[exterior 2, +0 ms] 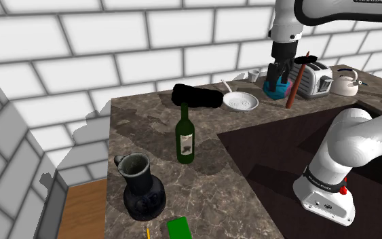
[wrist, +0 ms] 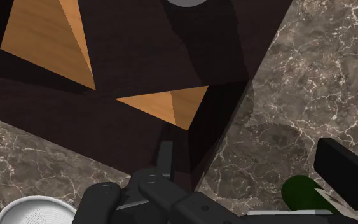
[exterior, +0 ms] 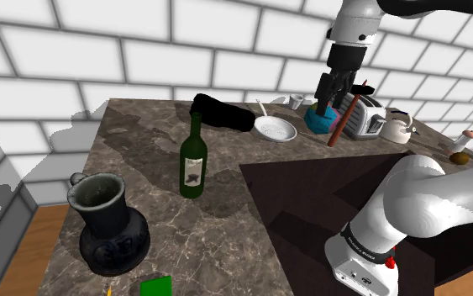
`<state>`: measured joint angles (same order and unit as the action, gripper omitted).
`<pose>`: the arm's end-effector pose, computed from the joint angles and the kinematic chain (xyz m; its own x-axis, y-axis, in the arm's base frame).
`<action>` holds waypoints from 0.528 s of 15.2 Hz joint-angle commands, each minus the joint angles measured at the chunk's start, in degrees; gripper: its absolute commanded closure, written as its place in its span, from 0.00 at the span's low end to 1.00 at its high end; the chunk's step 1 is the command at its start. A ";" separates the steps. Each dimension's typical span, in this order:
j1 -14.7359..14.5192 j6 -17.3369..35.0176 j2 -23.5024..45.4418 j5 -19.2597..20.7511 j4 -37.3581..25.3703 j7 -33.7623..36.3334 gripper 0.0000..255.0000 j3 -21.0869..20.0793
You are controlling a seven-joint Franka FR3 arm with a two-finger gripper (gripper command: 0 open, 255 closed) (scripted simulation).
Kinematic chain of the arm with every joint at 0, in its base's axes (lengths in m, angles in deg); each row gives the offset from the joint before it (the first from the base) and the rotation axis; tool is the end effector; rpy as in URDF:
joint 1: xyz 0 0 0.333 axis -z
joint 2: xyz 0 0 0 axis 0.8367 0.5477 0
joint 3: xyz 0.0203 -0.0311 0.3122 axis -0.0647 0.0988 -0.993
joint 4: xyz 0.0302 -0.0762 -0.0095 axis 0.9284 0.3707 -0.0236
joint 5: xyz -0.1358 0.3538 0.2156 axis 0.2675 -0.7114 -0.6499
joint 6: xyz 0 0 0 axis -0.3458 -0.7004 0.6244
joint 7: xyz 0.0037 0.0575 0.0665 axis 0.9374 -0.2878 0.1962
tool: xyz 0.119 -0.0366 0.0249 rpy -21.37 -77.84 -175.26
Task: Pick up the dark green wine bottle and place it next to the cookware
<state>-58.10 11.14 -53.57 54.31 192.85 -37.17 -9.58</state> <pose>0.3250 -0.0077 0.5531 0.9832 -0.1186 -0.1391 -0.1188 -0.9929 0.0070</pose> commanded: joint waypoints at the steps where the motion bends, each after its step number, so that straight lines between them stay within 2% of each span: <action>1: 0.00 0.00 0.00 0.00 0.00 0.00 0.00 0.00; 8: -1.80 8.40 12.14 -4.52 -4.55 6.23 0.00 -4.77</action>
<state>-59.53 18.17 -43.35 50.61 189.07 -32.17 -13.41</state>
